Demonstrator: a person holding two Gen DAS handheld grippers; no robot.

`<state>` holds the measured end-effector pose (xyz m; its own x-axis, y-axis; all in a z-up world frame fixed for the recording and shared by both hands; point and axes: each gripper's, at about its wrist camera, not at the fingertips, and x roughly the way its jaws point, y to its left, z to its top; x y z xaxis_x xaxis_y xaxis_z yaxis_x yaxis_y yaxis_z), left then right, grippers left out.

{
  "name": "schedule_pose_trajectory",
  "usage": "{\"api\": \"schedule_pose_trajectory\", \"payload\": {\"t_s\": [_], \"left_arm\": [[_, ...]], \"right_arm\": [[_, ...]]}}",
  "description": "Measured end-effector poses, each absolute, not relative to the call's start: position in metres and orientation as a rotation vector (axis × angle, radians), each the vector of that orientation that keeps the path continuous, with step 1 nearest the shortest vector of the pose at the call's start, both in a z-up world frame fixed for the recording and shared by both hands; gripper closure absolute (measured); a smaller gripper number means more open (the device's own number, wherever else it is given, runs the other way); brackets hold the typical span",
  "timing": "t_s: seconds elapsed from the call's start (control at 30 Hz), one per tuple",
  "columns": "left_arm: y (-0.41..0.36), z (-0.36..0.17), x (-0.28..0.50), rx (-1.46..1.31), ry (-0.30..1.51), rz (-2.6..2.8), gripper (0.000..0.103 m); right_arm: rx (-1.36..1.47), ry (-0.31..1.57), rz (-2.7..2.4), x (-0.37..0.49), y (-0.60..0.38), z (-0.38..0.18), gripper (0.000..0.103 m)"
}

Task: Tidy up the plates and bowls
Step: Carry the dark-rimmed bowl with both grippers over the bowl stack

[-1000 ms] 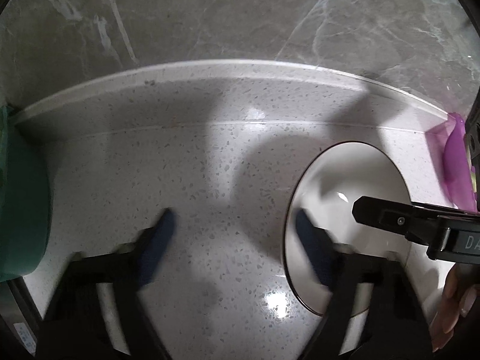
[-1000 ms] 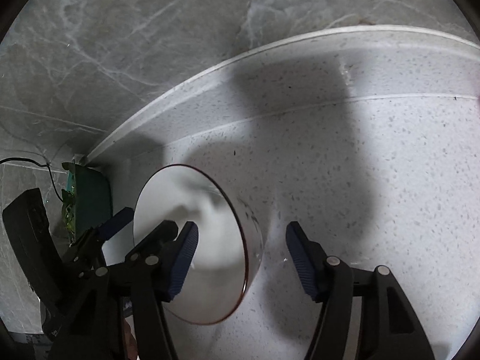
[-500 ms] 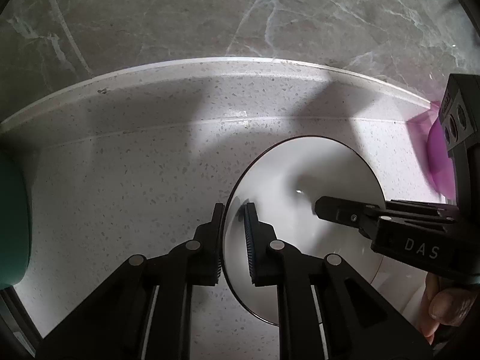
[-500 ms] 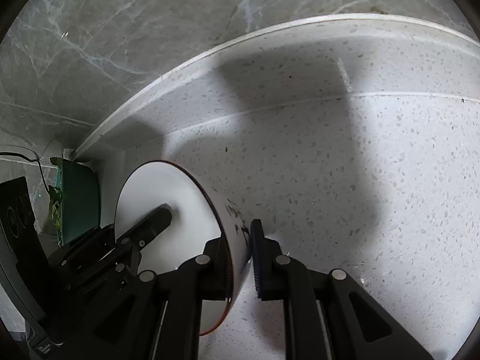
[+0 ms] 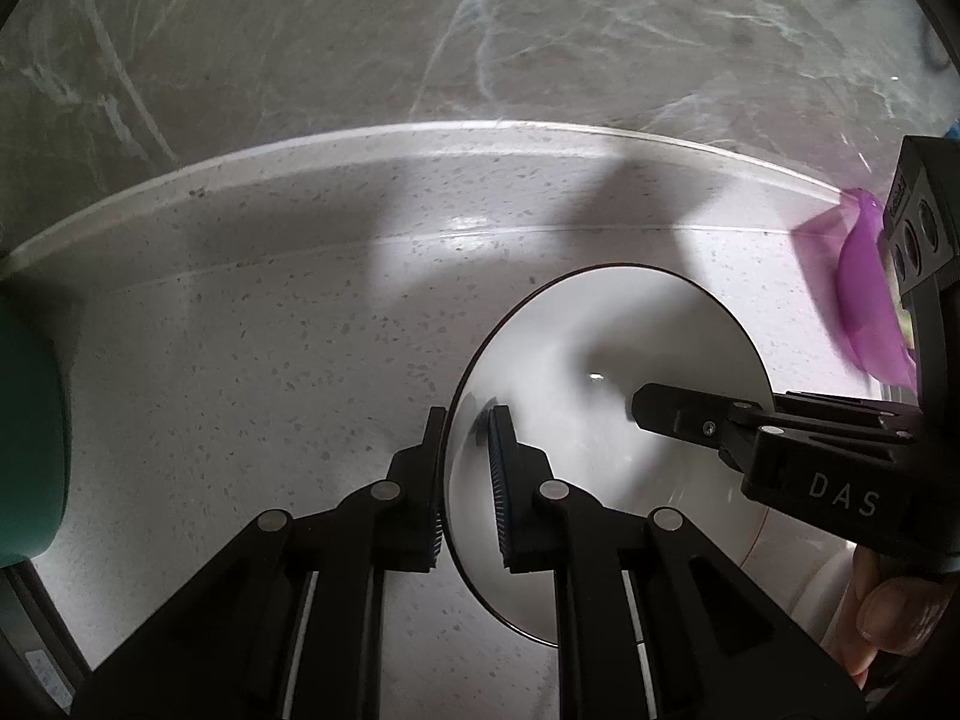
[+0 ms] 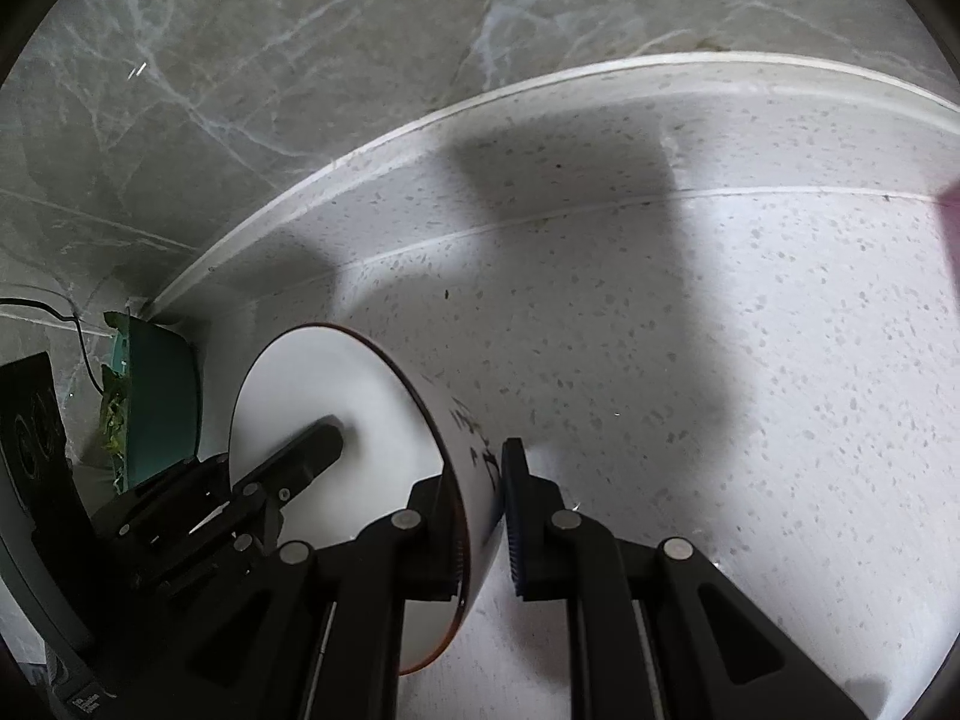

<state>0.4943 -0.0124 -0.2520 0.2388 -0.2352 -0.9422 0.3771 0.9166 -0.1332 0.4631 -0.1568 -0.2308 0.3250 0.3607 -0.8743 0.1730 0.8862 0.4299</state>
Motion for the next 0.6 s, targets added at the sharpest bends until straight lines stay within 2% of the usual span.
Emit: {"api": "schedule_pose_trajectory", "payload": {"t_s": [0.6], "left_arm": [[-0.068,-0.191,0.426,0.188,1.179,-0.489,0.092]], "right_arm": [[0.527,1.171,0.12,0.406,-0.19,-0.187,0.089]]}}
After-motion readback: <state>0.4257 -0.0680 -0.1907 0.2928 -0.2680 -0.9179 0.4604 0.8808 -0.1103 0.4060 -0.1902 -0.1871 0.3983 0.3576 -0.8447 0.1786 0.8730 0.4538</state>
